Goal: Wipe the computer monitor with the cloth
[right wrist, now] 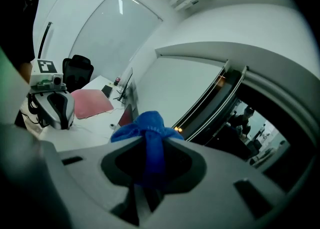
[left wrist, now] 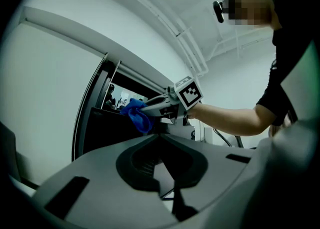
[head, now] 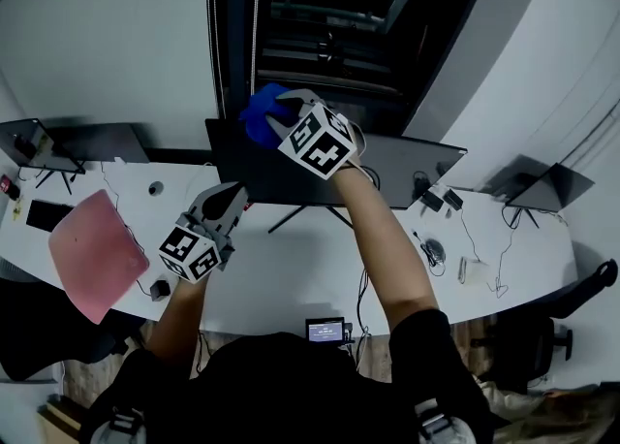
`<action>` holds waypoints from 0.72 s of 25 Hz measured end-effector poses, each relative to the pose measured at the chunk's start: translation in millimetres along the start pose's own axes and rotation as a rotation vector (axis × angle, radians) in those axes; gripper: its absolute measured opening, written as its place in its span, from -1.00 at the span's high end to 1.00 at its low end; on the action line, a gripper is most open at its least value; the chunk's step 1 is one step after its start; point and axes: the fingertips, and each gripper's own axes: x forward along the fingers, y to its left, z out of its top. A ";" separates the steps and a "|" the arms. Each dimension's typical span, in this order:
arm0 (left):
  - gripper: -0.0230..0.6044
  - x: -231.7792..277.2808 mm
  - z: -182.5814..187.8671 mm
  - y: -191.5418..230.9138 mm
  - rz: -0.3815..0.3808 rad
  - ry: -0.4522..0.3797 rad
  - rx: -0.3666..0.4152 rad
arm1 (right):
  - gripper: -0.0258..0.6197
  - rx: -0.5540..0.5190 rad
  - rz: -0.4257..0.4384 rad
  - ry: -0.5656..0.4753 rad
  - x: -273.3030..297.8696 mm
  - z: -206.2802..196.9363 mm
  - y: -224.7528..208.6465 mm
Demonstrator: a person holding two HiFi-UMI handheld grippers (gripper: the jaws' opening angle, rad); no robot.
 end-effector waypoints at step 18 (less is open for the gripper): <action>0.95 92.4 -23.5 -106.0 -0.040 0.054 0.008 | 0.62 0.068 -0.047 0.005 -100.6 -118.3 -56.6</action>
